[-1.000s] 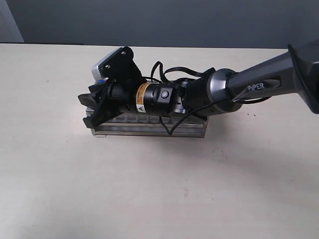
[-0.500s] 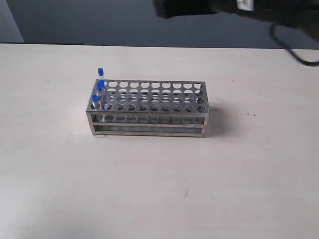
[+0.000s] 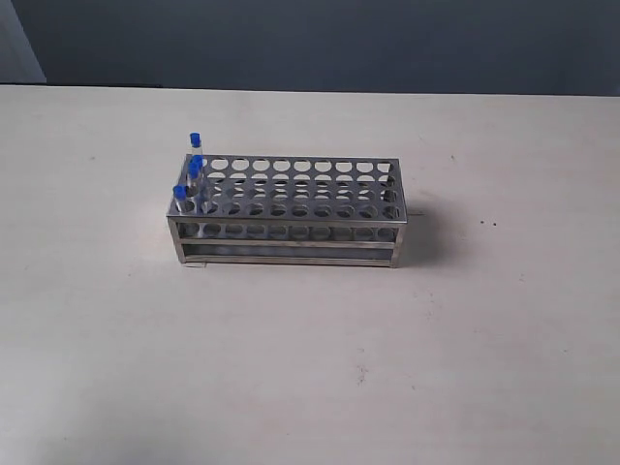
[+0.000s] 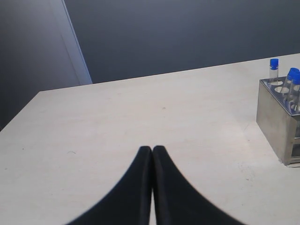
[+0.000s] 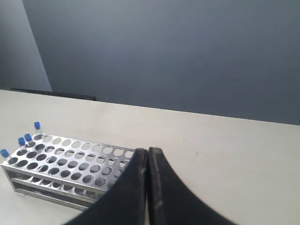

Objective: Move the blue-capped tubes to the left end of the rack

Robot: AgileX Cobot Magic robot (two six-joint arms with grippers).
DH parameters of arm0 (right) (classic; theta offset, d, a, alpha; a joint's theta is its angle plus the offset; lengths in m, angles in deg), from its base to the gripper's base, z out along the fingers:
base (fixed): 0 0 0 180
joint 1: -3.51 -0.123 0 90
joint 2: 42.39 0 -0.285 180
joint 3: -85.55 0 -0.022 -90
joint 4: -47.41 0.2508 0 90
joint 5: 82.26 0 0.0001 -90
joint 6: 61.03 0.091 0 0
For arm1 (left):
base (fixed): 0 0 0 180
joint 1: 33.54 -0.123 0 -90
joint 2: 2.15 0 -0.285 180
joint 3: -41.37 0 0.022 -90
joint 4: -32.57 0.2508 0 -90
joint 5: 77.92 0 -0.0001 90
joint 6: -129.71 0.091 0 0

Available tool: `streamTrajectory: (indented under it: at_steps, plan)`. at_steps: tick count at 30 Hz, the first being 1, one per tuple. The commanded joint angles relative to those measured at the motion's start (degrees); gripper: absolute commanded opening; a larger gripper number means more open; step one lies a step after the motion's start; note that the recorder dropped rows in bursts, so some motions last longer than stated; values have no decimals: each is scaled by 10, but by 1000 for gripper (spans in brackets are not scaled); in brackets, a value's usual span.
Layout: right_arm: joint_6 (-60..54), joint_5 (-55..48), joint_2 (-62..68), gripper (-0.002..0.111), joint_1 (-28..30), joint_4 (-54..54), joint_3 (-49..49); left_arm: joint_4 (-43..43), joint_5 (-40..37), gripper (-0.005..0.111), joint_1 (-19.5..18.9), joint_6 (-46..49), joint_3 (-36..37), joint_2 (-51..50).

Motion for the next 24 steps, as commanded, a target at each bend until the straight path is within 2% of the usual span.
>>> streamTrajectory:
  at_steps: [1,4,11,13,16,24]
  plan:
    - [-3,-28,-57,-1,3,-4,-2,-1,8,0,4,-2,-1,-3]
    - [-3,-42,-97,-1,27,-19,-12,-1,8,0,4,-2,-1,-3]
    - [-3,-15,-178,-1,243,36,-114,-1,8,0,4,-2,-1,-3]
    - [-3,-9,-188,-1,280,59,-132,-1,8,0,4,-2,-1,-3]
    - [-3,-4,-191,-1,304,74,-151,-1,8,0,4,-2,-1,-3]
    - [-4,53,-201,-1,305,85,-233,-1,8,0,4,-2,-1,-3]
